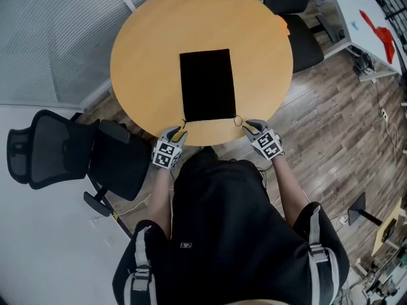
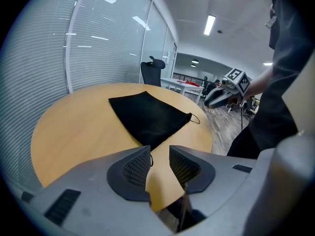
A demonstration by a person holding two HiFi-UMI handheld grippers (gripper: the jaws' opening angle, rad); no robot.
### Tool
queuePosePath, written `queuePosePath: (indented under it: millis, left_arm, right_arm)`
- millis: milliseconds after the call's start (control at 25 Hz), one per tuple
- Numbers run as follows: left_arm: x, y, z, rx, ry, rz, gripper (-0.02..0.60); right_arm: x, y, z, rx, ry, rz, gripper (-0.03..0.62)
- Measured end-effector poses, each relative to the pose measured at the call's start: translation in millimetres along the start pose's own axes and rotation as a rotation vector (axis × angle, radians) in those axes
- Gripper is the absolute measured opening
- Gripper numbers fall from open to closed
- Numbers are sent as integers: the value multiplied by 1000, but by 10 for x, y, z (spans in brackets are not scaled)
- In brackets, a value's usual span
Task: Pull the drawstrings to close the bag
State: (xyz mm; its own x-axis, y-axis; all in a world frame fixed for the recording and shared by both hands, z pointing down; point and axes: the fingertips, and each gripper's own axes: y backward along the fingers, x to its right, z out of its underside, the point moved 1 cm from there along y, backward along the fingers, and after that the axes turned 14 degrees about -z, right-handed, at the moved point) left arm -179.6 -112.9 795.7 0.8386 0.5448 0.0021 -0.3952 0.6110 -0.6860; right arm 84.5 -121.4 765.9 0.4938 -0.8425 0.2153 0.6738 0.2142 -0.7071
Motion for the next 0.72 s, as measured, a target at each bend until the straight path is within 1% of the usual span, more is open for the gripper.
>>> queuePosePath:
  millis: [120,240,320,440,720]
  left_arm:
    - [-8,-92,81,-39,-14,17,112]
    - [-66,-187,147,-75,-15,16,112]
    - [-89,-234,168,-84,-18,14,112]
    - [-94,-283,194,-102,-48,27,112]
    - [-67,-369,203,-106,-79,65,112]
  right_arm:
    - [51,-148,62,-34,-19,-11,137]
    - [132,-282,119,-59,-47,-18,137]
    - [191,-347,158,-73,-64,-16,138]
    - [282,-419,195,-91,-79,-4,141]
    - [359,-550,210,-100,-109,3,144]
